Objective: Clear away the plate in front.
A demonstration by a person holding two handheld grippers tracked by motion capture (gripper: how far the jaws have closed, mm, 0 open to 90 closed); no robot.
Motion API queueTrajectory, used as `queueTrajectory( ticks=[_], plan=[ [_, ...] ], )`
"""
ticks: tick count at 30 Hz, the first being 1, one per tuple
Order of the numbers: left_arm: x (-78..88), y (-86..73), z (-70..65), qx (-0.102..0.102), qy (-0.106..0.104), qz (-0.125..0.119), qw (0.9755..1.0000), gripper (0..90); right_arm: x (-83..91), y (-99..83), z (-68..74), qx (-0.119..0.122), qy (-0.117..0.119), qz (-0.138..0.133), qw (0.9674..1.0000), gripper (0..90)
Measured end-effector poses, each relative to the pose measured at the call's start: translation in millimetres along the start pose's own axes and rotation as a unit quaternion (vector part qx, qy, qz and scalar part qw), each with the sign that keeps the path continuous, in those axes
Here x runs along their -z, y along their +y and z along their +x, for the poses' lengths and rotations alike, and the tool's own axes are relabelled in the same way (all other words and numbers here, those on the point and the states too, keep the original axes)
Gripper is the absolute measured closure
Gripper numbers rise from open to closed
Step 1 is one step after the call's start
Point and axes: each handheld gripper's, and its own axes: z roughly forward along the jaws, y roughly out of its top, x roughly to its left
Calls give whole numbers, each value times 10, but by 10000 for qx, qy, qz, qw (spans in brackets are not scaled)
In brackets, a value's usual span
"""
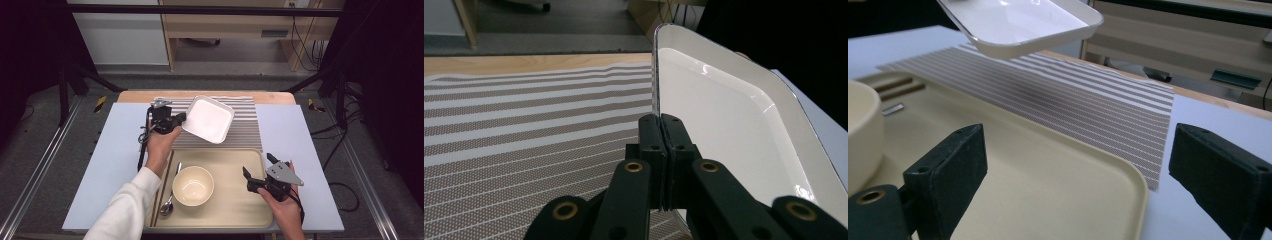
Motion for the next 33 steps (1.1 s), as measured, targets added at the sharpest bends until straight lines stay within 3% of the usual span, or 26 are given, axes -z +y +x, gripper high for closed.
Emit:
queueTrajectory(
  ticks=[7,15,20,24,26,33],
  plan=[
    [237,-76,-163,-171,-153,-135,9996,887,12,276,203,-272,164,-429,9986,124],
    [356,-159,-210,-332,-360,-185,9986,887,-270,376,303,-851,425,-366,9948,161],
    [369,-197,-284,-482,-476,-166,9976,887,-450,340,253,-1444,610,-216,9874,161],
    [381,-205,-345,-526,-517,-237,9970,887,-510,319,221,-1692,669,-109,9833,164],
    [379,-209,-365,-541,-515,-249,9969,887,-512,316,209,-1772,675,-96,9818,189],
    [362,-211,-382,-409,-451,-346,9975,887,-493,327,218,-1734,671,-119,9825,325]
  ],
)
